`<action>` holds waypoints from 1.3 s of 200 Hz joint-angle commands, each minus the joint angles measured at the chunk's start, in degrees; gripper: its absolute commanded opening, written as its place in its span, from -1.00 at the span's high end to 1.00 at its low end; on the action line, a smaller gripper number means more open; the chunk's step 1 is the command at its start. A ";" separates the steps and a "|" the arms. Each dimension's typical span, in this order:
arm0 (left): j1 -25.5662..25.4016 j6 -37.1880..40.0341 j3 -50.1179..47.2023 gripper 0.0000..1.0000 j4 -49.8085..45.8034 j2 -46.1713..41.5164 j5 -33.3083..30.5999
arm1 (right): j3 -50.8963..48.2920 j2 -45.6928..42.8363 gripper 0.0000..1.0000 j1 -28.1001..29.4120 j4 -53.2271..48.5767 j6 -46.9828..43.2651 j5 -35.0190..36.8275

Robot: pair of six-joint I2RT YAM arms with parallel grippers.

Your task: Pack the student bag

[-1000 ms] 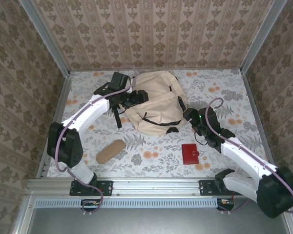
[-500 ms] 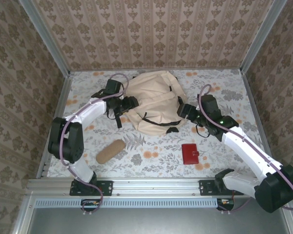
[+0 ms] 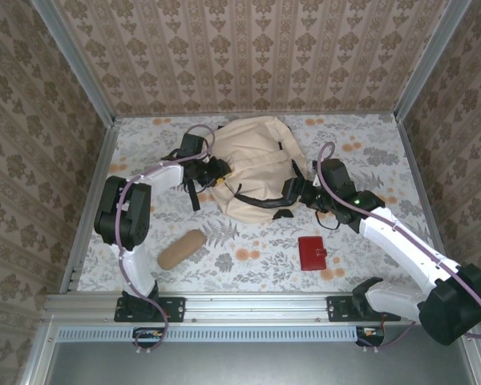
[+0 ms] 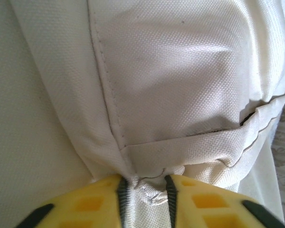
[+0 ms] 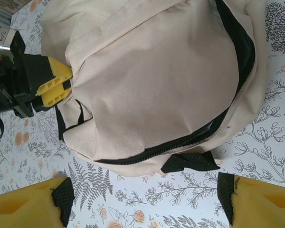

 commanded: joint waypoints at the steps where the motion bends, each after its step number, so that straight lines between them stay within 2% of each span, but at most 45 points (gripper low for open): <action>1: 0.50 -1.35 -0.67 0.61 6.86 -0.95 1.48 | 1.28 -0.55 -0.64 1.02 -1.51 -0.26 -0.39; 23: 0.45 -0.48 -0.59 0.86 6.80 -3.34 1.60 | 3.32 0.13 -0.61 2.86 -3.86 -2.02 0.87; 43: 0.45 0.87 -0.38 1.00 6.07 -6.46 1.66 | 6.80 1.72 -0.56 6.08 -6.91 -4.52 3.51; 82: 0.38 3.85 0.18 1.00 4.44 -11.87 2.64 | 15.61 9.18 -0.45 13.35 -12.08 -7.89 8.18; 129: -0.68 7.11 2.25 1.00 1.25 -13.26 4.97 | 24.22 19.84 -0.28 19.51 -12.04 -7.07 12.00; 154: -1.39 8.30 2.13 1.00 0.15 -13.20 5.02 | 26.77 24.09 -0.26 19.58 -8.87 -4.39 9.07; 167: -1.39 8.57 1.95 1.00 0.03 -13.18 5.06 | 28.70 26.33 -0.25 19.26 -8.99 -1.72 9.80; 235: -1.56 8.11 2.16 1.00 0.78 -12.66 5.54 | 31.56 33.06 0.05 16.49 -3.50 12.13 10.87; 260: -1.65 8.06 2.20 1.00 0.73 -12.42 5.64 | 31.87 34.44 0.12 15.74 -1.67 13.89 11.03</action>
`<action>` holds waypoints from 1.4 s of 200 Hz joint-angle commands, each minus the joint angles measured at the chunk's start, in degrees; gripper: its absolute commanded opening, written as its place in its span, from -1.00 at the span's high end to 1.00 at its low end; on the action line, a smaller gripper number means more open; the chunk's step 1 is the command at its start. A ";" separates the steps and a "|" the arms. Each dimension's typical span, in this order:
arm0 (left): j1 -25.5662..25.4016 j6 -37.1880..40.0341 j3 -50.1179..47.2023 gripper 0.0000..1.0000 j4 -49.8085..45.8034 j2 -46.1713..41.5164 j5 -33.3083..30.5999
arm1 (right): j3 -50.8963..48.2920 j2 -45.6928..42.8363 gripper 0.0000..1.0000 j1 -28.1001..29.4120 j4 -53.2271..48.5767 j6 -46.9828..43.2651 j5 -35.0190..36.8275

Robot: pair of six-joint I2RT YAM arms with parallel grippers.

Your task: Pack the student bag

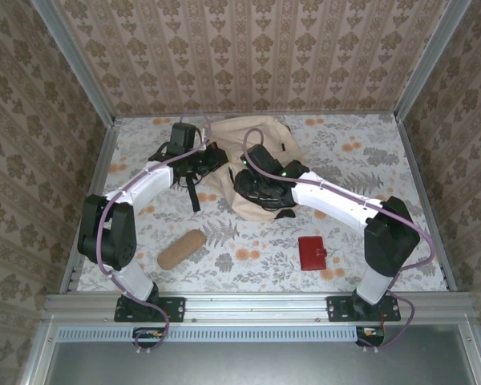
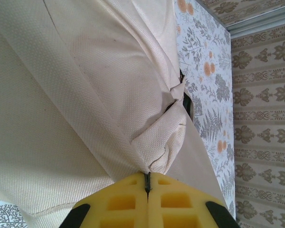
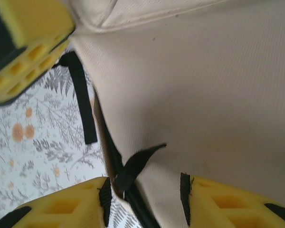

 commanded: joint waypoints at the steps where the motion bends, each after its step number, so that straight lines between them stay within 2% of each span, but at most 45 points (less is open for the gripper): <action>1: -0.91 1.31 2.31 1.00 0.67 -0.93 3.34 | 2.26 1.52 0.12 -0.72 2.72 4.58 1.37; 59: -0.95 1.16 2.36 1.00 0.59 -0.53 3.23 | 5.03 5.18 0.34 -1.35 4.74 4.83 -2.35; 125: -0.79 1.48 2.93 1.00 -1.51 0.38 0.86 | 3.53 2.31 1.00 -1.18 1.97 0.04 -2.09; 175: 1.09 2.17 2.45 1.00 -5.04 1.94 -4.36 | 0.58 -2.98 1.00 1.63 -6.72 -5.64 5.41; 238: 2.57 2.09 2.25 1.00 -4.48 5.07 -5.10 | -2.58 -7.80 1.00 8.64 -12.76 -7.97 17.18; 280: 3.05 2.54 2.10 1.00 -4.94 5.22 -5.22 | -3.14 -9.78 1.00 9.21 -16.87 -9.00 21.43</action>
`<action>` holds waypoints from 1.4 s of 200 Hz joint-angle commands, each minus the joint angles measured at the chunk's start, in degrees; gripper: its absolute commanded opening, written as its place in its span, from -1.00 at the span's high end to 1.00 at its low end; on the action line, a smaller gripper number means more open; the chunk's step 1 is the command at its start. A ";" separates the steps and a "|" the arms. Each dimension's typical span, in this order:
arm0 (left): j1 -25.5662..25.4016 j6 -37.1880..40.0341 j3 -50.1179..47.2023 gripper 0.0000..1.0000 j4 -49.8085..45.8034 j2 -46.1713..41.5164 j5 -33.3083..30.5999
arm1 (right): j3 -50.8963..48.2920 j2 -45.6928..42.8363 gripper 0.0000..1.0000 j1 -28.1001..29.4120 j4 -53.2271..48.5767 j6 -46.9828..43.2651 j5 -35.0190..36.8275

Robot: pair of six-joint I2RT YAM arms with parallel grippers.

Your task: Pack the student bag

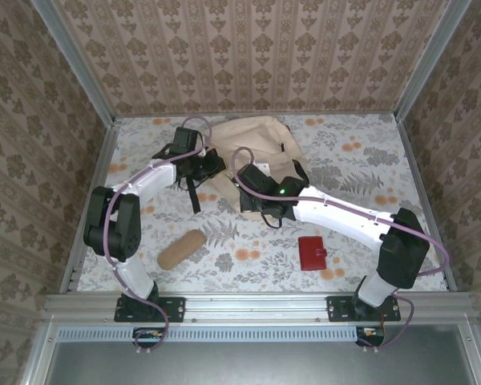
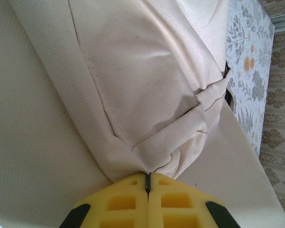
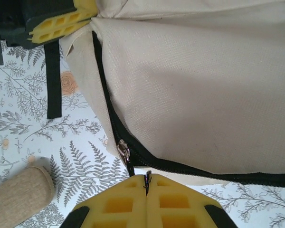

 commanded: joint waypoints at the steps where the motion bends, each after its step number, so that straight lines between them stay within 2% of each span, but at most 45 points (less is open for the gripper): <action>1: 1.86 1.89 1.07 1.00 0.08 0.57 -2.93 | -0.62 -3.59 1.00 0.15 -7.99 -1.34 6.31; 44: 2.70 2.28 0.52 1.00 -0.28 0.21 -3.48 | -3.28 -5.54 1.00 -1.02 -11.41 0.47 12.04; 58: 2.81 2.63 0.52 1.00 0.07 0.19 -3.12 | -3.83 -5.50 1.00 -1.71 -9.04 -1.20 9.30; 74: 2.76 2.81 0.86 1.00 0.06 -0.03 -2.31 | -3.67 -4.55 1.00 -1.83 -3.56 -4.49 2.71; 77: 2.74 2.81 0.87 0.92 -0.15 -0.12 -2.22 | -3.54 -4.22 1.00 -1.85 -2.50 -4.93 1.39; 86: 2.71 2.55 0.81 0.49 -0.98 -0.99 -2.62 | -2.88 -3.18 1.00 -1.89 -0.35 -5.96 -1.50; 94: 2.71 2.37 0.55 0.24 -1.98 -1.87 -3.24 | -1.86 -1.92 1.00 -1.87 1.34 -7.03 -4.01; 112: 2.71 2.20 -1.16 -0.19 -5.33 -4.96 -5.56 | 0.52 0.78 1.00 -1.82 4.23 -8.71 -8.06; 127: 2.56 1.13 -4.21 -0.40 -7.59 -8.29 -8.36 | 2.00 2.48 1.00 -1.79 6.82 -9.91 -11.36; 149: 1.87 -2.11 -10.49 -0.42 -6.51 -12.85 -7.66 | 3.46 4.33 1.00 -1.82 8.40 -10.27 -14.36; 170: 0.00 -7.55 -16.08 -0.42 0.73 -15.20 -2.39 | 3.21 4.66 1.00 -1.83 8.52 -9.33 -14.86; 194: -3.09 -13.34 -18.61 -0.40 8.17 -14.02 1.31 | 1.17 3.49 1.00 -1.92 8.65 -7.98 -14.43; 236: -8.19 -18.17 -16.65 -0.26 10.29 -9.37 0.07 | -3.23 0.51 1.00 -1.89 8.42 -5.39 -13.17; 266: -9.28 -21.24 -16.87 -0.12 10.92 -6.44 0.07 | -5.38 -1.04 1.00 -1.86 8.50 -4.29 -13.00; 280: -9.44 -21.80 -17.07 0.00 10.22 -6.05 -0.45 | -5.96 -1.54 1.00 -1.82 8.04 -3.97 -12.93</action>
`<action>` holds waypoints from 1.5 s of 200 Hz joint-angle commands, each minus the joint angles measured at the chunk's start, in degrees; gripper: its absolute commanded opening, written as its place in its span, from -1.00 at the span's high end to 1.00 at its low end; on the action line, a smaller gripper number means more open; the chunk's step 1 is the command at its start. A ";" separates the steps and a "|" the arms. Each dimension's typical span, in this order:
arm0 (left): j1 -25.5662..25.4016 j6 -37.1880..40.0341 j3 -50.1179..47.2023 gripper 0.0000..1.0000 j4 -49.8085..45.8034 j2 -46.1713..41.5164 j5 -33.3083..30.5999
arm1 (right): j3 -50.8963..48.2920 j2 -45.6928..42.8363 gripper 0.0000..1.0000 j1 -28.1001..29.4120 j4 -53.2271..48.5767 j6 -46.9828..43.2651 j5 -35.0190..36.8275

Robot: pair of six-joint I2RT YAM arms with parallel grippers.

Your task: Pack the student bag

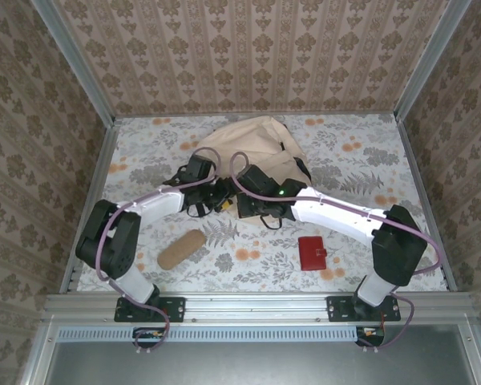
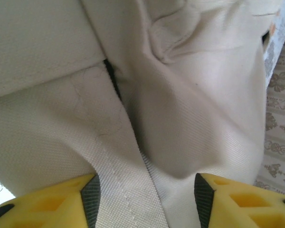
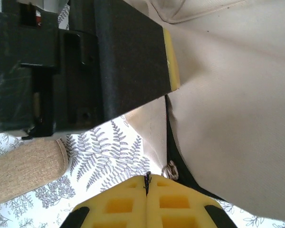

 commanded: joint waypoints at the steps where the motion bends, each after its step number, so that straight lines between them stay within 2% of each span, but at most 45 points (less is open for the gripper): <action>1: -0.36 -3.20 0.81 0.01 0.36 1.09 0.01 | -1.15 -2.70 1.00 0.03 0.46 1.75 -0.08; 68: -0.44 -0.99 1.71 0.78 -3.38 0.32 -2.38 | -3.36 -4.44 1.00 0.20 -1.71 3.13 2.40; 104: 0.22 0.75 2.17 1.00 -5.48 -0.87 -4.27 | -3.29 -6.03 1.00 0.42 -4.97 3.60 6.69; 164: 3.18 4.64 2.66 1.00 -10.02 -3.93 -7.86 | 2.44 -7.02 1.00 0.37 -17.07 2.49 17.61; 212: 3.43 5.81 2.47 1.00 -10.38 -3.21 -8.10 | 5.53 -5.96 1.00 0.29 -19.00 -0.21 19.93; 223: 5.28 6.15 2.43 1.00 -10.41 -3.01 -8.12 | 6.31 -5.07 1.00 0.24 -19.38 -0.88 20.59; 275: 7.07 7.43 1.96 1.00 -11.08 -2.96 -9.16 | 9.13 -1.69 1.00 -0.09 -24.14 -1.07 29.90; 300: 8.23 8.23 2.15 1.00 -11.39 -2.77 -9.18 | 9.62 -2.17 1.00 -0.38 -25.27 -1.20 31.39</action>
